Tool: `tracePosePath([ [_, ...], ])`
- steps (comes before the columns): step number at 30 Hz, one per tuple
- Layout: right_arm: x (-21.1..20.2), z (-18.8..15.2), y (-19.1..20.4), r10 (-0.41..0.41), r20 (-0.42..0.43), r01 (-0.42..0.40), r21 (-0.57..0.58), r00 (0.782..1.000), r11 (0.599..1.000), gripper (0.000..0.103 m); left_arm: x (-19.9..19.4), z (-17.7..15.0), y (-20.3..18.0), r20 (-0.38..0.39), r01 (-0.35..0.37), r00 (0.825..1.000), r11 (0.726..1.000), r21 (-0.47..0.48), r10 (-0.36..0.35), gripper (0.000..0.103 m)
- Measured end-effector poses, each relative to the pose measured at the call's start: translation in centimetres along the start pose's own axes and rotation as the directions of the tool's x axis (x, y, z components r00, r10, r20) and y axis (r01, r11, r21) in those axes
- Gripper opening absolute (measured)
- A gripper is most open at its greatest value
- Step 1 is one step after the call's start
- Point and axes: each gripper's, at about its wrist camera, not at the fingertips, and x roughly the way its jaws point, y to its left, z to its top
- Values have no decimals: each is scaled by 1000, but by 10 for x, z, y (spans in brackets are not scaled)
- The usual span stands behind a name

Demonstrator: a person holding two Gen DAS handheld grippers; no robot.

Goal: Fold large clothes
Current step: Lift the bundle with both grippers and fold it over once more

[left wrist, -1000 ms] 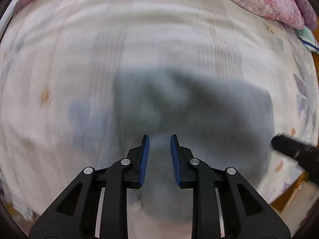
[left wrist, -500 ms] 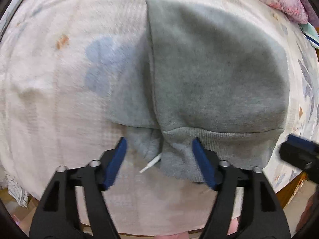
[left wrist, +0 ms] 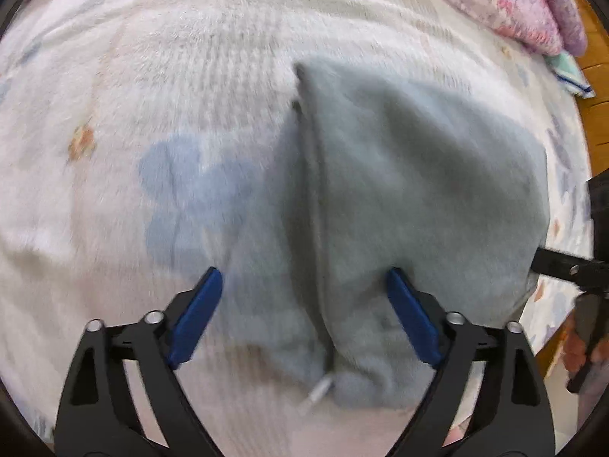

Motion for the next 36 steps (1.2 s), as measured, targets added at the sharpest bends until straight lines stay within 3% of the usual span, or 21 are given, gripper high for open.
tracePosePath([
  [4,16,9,-15,115,-20,-115,8,993,993,97,19,5,31,-19,173,985,984,-33,-174,94],
  [8,18,14,-23,178,-28,-179,-17,984,984,97,24,0,48,-18,304,953,953,9,-303,98],
  [11,16,11,-26,215,-4,-215,-25,977,976,97,24,-1,66,-25,383,922,922,-58,-385,98],
  [12,17,10,-27,231,3,-231,-21,973,973,97,26,0,70,-43,437,897,896,-81,-441,98],
  [13,13,6,-30,243,3,-243,-11,970,970,97,33,1,73,-68,506,855,856,-111,-514,98],
  [14,14,5,-30,256,-3,-256,6,967,967,97,45,-2,70,-120,635,740,746,-198,-662,98],
  [15,15,4,-31,275,-21,-274,34,961,961,97,55,-6,64,-144,675,680,690,-260,-719,98],
  [16,17,2,-31,283,-46,-280,53,958,958,97,62,-12,55,-146,655,693,701,-282,-706,98],
  [18,19,-2,-27,277,-88,-274,41,957,961,97,61,-15,41,-129,630,739,746,-216,-662,98],
  [19,21,-5,-25,267,-101,-265,29,958,964,97,60,-15,38,-120,620,750,754,-219,-651,98],
  [21,24,-8,-23,237,-52,-238,2,970,971,97,57,-19,38,-70,593,775,761,-263,-628,98],
  [22,28,-6,-22,225,-25,-225,7,974,974,97,53,-22,36,-41,555,807,781,-285,-589,96],
  [24,24,-6,-15,172,18,-173,64,985,983,91,38,-31,31,-8,491,862,838,-237,-507,74],
  [25,17,-10,-6,114,37,-116,43,993,992,83,28,-36,29,16,484,871,851,-204,-491,59],
  [26,11,-14,1,86,53,-87,16,995,996,77,21,-39,29,25,481,874,855,-196,-486,50],
  [28,-2,-26,10,89,88,-89,-3,992,996,73,9,-42,27,19,474,877,858,-197,-480,44],
  [29,-5,-29,13,83,93,-83,-6,992,997,72,0,-43,21,17,456,888,875,-165,-460,41],
  [32,-23,-39,25,74,117,-75,3,990,997,67,-29,-49,3,23,401,916,911,-92,-401,38],
  [36,-64,-58,47,90,156,-89,-11,984,996,64,-57,-49,-18,55,428,904,897,-110,-424,38],
])
